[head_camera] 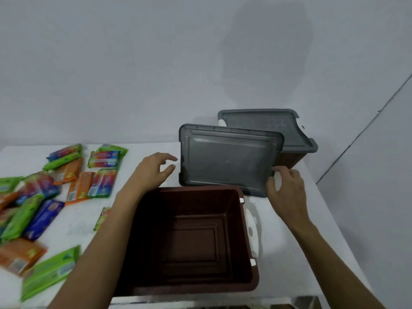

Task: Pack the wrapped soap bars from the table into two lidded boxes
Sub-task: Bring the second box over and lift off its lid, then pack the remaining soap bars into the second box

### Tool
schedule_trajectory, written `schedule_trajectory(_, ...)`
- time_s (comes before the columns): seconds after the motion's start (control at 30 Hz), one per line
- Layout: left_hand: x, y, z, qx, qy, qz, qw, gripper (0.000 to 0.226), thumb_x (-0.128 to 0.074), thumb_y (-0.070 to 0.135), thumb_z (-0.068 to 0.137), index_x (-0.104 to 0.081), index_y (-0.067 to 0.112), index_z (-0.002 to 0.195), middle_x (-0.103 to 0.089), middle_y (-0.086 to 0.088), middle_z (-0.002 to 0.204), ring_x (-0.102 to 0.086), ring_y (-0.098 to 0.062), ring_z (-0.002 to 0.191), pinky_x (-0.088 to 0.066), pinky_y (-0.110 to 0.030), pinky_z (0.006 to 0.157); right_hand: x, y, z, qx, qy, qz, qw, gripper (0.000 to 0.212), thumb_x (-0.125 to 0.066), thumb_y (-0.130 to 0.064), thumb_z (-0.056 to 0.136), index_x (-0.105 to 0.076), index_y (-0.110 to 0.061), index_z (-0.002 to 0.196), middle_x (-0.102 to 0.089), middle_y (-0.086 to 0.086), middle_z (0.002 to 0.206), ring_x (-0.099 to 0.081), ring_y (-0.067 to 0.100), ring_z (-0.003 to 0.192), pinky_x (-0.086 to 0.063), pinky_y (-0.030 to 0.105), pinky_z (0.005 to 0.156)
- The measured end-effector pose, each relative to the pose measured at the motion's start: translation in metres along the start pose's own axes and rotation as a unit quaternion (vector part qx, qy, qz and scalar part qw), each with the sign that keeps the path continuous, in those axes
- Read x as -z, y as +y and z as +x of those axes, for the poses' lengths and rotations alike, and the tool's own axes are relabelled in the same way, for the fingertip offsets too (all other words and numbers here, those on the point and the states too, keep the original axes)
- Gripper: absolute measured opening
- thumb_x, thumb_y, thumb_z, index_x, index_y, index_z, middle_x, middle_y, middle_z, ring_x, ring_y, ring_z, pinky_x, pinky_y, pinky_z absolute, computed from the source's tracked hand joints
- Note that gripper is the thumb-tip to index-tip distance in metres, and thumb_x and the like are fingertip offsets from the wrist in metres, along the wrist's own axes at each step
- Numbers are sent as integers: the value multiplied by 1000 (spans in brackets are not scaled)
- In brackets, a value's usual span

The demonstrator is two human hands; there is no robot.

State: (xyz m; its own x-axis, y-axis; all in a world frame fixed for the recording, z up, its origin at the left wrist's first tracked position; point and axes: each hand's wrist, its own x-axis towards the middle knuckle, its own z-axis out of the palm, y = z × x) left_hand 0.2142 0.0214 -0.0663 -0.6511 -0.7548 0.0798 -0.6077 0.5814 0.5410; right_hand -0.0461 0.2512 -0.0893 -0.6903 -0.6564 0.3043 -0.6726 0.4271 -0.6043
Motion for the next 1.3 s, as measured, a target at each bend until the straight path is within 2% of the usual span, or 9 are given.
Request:
schedule_trajectory(0.17,18,-22,-71,48,80,27,995,27,-59,27,94,-64,23,120,-65,-7,120,-62,-23,109,-48,-38,89,-9,-32,-28,66,-131,93,985,41,-56,-29,96,-49,-23,136,-53,1,132,-51,14,117,-43,27,95)
schedule_trajectory(0.33,10,-35,-131,108,104,-5,989,42,-58,22,95,-54,20,137,-66,-11,119,-62,-28,108,-46,-34,88,-27,-46,-41,89,-237,70,965,51,-48,-39,99,-36,-26,147,-45,0,146,-43,16,133,-35,27,106)
schedule_trajectory(0.43,-3,-26,-149,120,129,-88,980,45,-53,17,98,-47,24,142,-67,-6,100,-64,-31,106,-43,-27,82,-27,-42,-45,89,-220,54,970,46,-52,-31,98,-44,-22,142,-52,4,138,-49,20,126,-35,23,100)
schedule_trajectory(0.57,-15,-17,-149,110,136,-119,977,46,-49,14,99,-45,20,145,-64,-9,126,-60,-24,117,-37,-17,84,-19,-30,-45,106,-197,23,974,45,-57,-26,96,-48,-18,139,-58,9,132,-55,25,119,-40,26,97)
schedule_trajectory(0.73,-16,-22,-149,83,122,-131,980,46,-49,18,100,-42,23,146,-64,0,121,-60,-20,113,-41,-24,84,-16,-31,-49,105,-175,-42,978,48,-58,-32,94,-49,-19,140,-57,12,130,-57,30,113,-46,33,93)
schedule_trajectory(0.9,8,-51,-156,112,102,-188,970,48,-48,39,98,-42,32,145,-60,8,124,-57,-1,106,-48,-17,83,-42,-96,-42,218,-101,-66,969,47,-60,-32,92,-56,-12,133,-59,14,123,-54,34,112,-46,42,95)
schedule_trajectory(1.03,32,-110,-159,157,155,-76,973,39,-51,37,97,-54,25,134,-62,1,126,-61,-12,106,-52,-34,85,-96,-171,-30,277,-166,0,947,45,-53,-38,95,-53,-17,134,-57,6,127,-53,24,116,-46,37,98)
schedule_trajectory(1.17,57,-175,-151,217,168,24,961,38,-53,34,97,-56,21,132,-62,-5,128,-59,-22,112,-51,-36,81,-168,-241,-13,299,-247,-5,922,47,-44,-41,99,-42,-26,143,-42,6,145,-44,24,130,-42,41,106)
schedule_trajectory(1.3,74,-219,-123,242,139,85,956,40,-45,41,100,-56,18,130,-64,-9,116,-64,-23,95,-53,-35,70,-239,-293,12,328,-299,-43,895,49,-46,-35,99,-38,-24,146,-38,9,147,-44,29,128,-43,41,101)
